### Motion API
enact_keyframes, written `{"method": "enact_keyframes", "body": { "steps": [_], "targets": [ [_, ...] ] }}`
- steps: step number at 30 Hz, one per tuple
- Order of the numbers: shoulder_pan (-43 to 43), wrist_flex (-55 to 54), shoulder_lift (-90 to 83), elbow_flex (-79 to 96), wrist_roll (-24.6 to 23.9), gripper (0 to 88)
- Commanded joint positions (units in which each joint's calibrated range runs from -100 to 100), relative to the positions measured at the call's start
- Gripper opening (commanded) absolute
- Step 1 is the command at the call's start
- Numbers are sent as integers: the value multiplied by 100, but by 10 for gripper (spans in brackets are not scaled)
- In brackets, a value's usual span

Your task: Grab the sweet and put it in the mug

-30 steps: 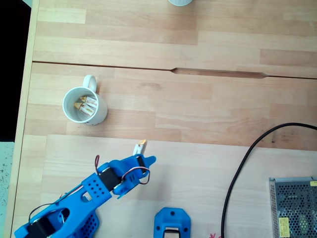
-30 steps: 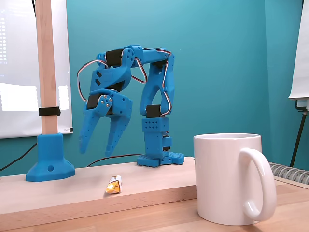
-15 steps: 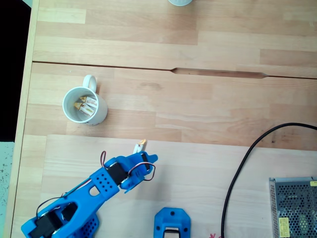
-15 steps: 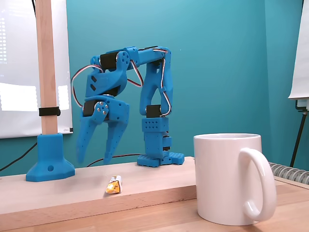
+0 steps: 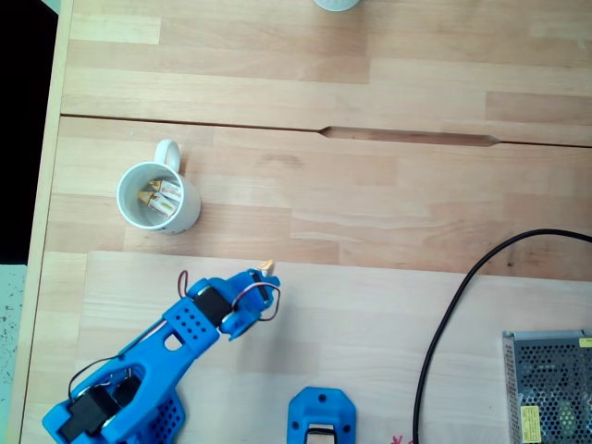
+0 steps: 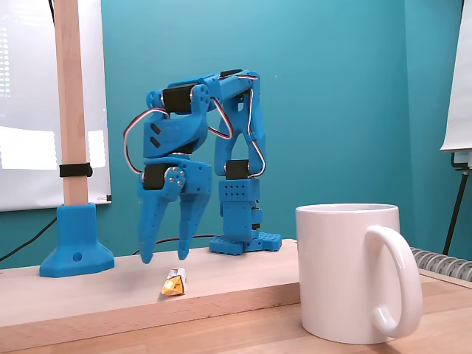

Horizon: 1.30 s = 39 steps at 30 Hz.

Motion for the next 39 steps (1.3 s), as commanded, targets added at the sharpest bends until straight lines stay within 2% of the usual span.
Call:
{"method": "enact_keyframes", "body": {
  "steps": [1,22,29,39],
  "targets": [
    [-81,25,-42,-173,-10,226],
    [-60,-72,-24,157,-20,226],
    [347,-80,36,121,-391,233],
    [274,-80,372,-200,-479,234]
  ]
}}
